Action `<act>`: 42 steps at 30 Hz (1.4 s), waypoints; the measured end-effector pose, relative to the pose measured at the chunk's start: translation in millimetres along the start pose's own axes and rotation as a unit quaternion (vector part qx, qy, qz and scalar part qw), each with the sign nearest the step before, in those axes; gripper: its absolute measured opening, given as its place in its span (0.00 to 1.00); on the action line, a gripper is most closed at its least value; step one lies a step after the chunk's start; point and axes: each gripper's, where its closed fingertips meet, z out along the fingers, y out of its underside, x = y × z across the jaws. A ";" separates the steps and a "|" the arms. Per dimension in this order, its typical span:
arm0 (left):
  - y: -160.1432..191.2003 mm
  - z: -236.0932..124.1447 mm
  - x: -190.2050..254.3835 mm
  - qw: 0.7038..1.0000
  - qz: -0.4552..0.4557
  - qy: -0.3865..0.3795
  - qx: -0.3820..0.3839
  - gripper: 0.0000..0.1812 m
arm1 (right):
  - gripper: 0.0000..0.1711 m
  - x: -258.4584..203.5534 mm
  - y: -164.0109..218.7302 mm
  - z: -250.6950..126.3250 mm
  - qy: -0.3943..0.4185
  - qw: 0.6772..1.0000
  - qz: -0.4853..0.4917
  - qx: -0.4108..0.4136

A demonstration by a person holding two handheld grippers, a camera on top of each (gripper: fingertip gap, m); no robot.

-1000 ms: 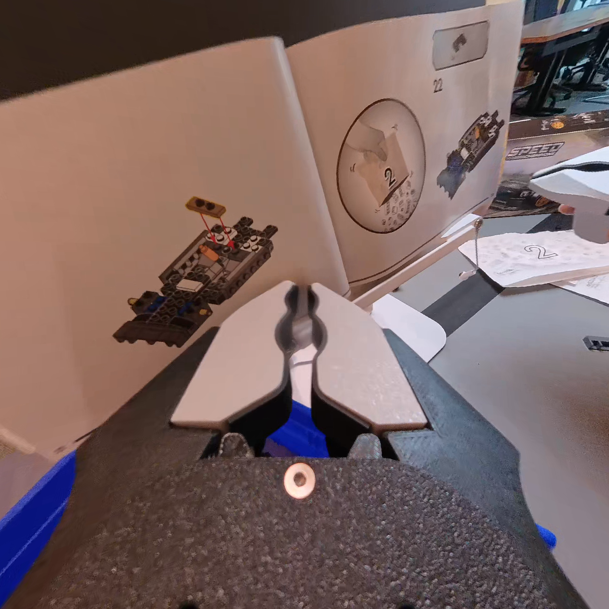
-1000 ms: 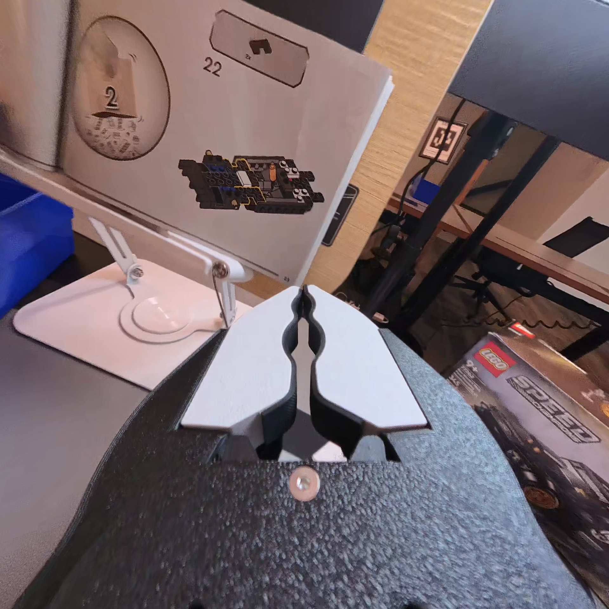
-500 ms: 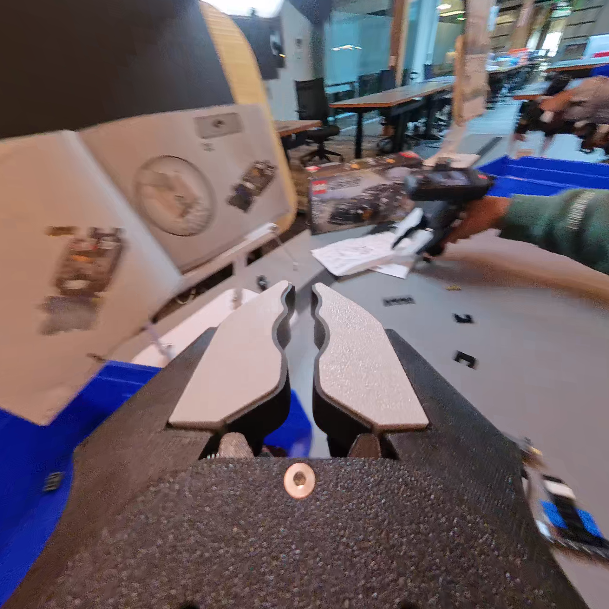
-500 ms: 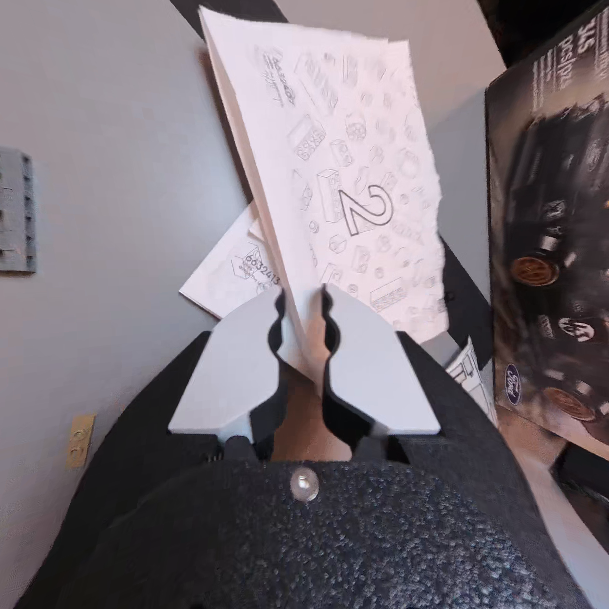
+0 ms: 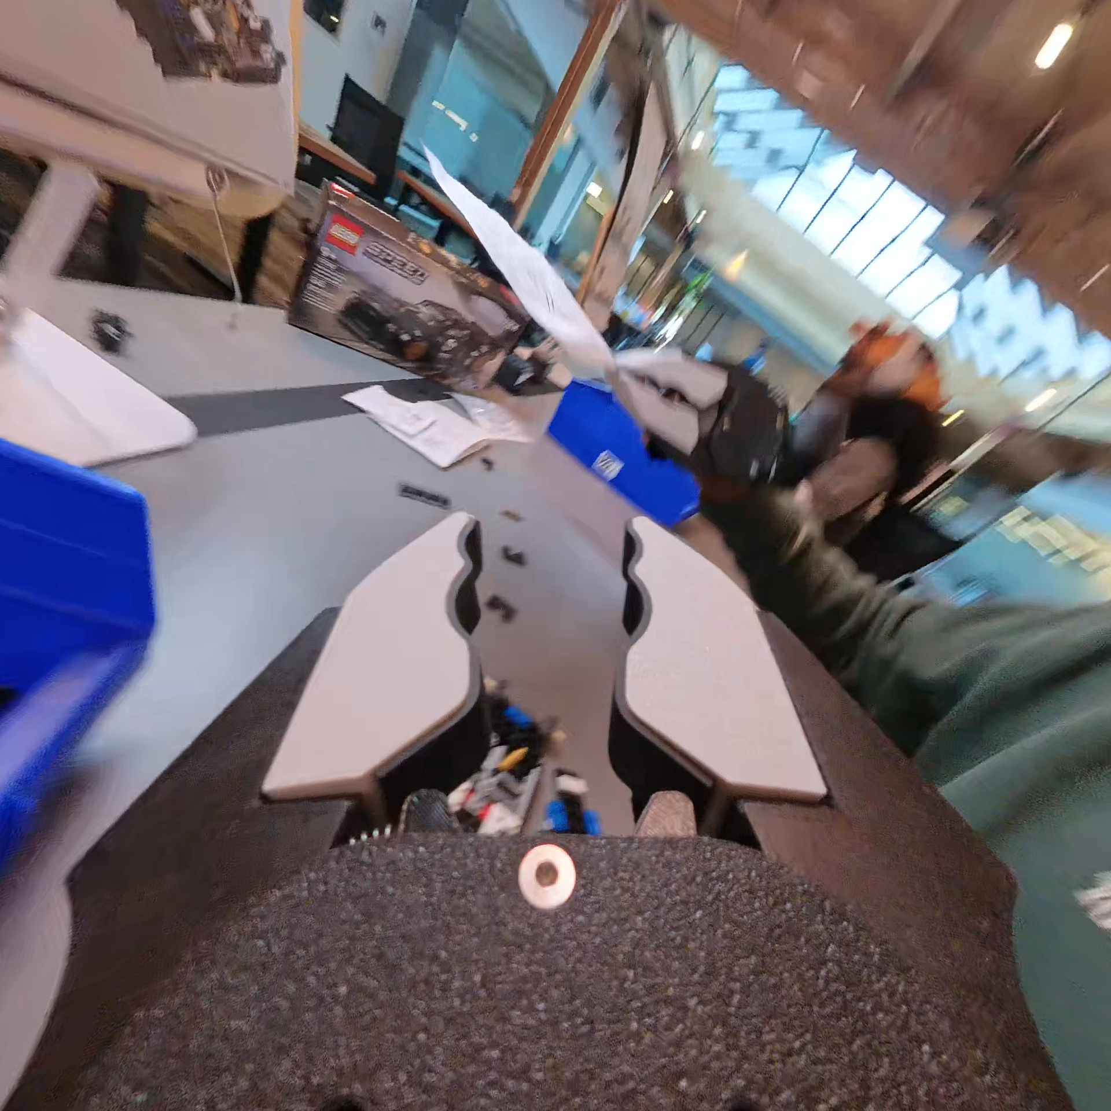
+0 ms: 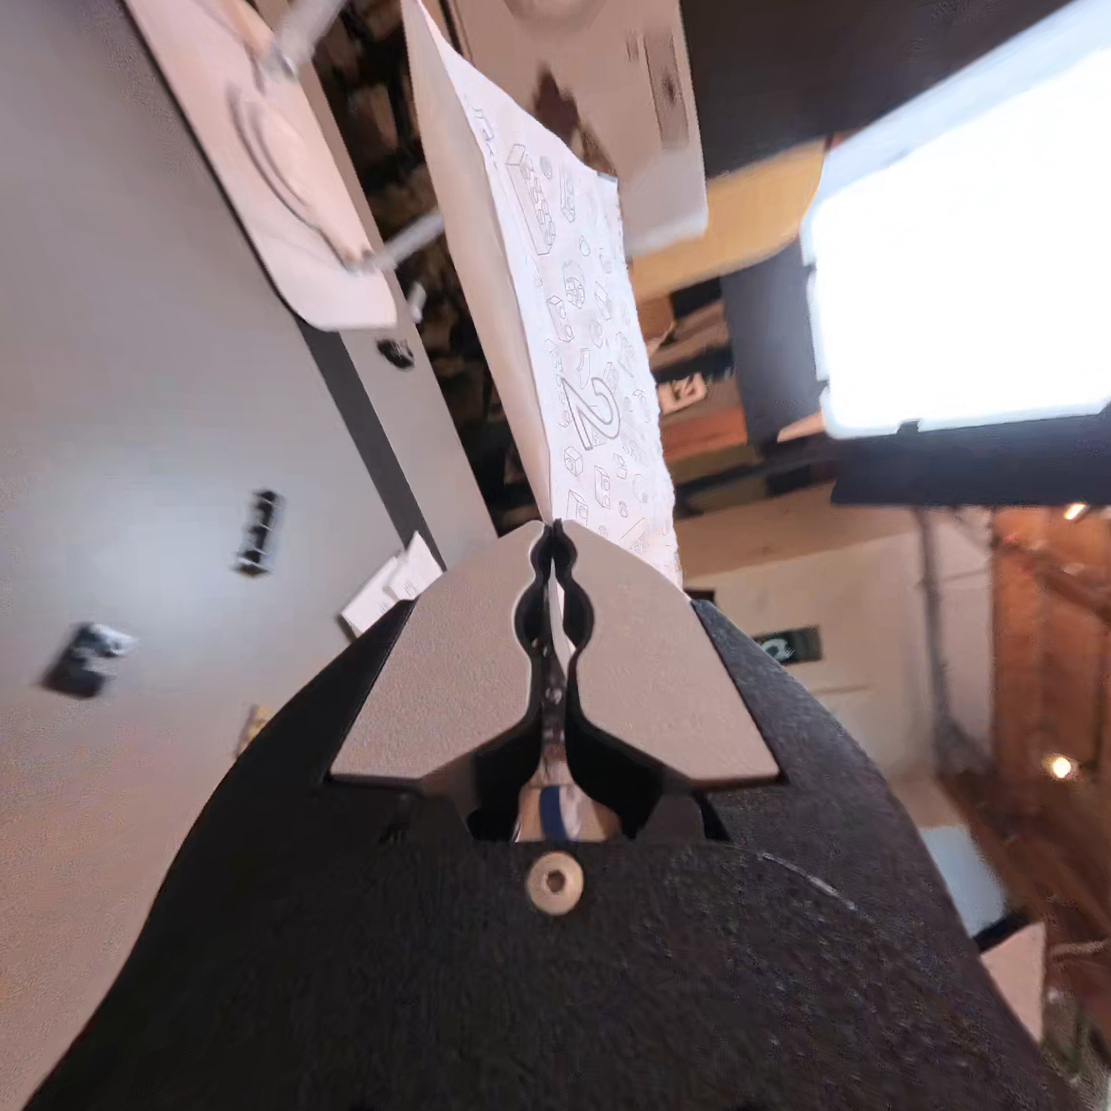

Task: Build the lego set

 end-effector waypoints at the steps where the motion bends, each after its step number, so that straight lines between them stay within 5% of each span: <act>1: -0.8 0.8 0.4 0.999 -0.045 0.016 0.013 0.29 | 0.00 -14.9 -21.3 -14.2 0.001 1.000 -0.021 0.023; 4: 2.6 2.2 6.6 0.985 -0.153 0.071 0.032 0.36 | 0.00 -65.2 -77.6 -47.6 -0.012 0.994 -0.067 0.087; 8: 37.2 -6.5 19.1 0.990 -0.115 0.071 -0.028 0.00 | 0.00 -103.8 -131.8 -78.2 -0.032 0.984 -0.059 0.163; 14: 50.6 -73.5 35.2 0.997 -0.049 0.025 -0.049 0.00 | 0.03 -113.2 -158.4 -94.0 -0.089 0.963 0.090 0.238; 22: 56.6 -240.9 -4.1 0.984 -0.117 -0.125 -0.045 0.00 | 0.11 -65.2 -64.4 -52.6 -0.106 0.931 0.328 0.120; 27: 85.2 -308.0 -37.7 0.959 -0.187 -0.200 -0.072 0.00 | 0.11 -59.0 -12.9 -37.5 -0.092 0.906 0.411 0.051; 30: 92.4 -331.9 -61.2 0.943 -0.205 -0.252 -0.076 0.04 | 0.11 -56.2 7.9 -30.9 -0.079 0.897 0.435 0.024; 32: 93.2 -347.5 -78.1 0.928 -0.190 -0.309 -0.085 0.17 | 0.11 -55.1 22.8 -25.5 -0.073 0.894 0.442 0.003; 36: 47.2 -374.6 -95.9 0.902 -0.048 -0.428 -0.030 0.31 | 0.11 -42.5 55.8 -11.3 -0.062 0.891 0.449 -0.035; 42: -18.6 -342.7 -63.3 0.892 0.142 -0.426 0.048 0.14 | 0.14 -20.4 109.0 28.5 -0.050 0.881 0.464 -0.079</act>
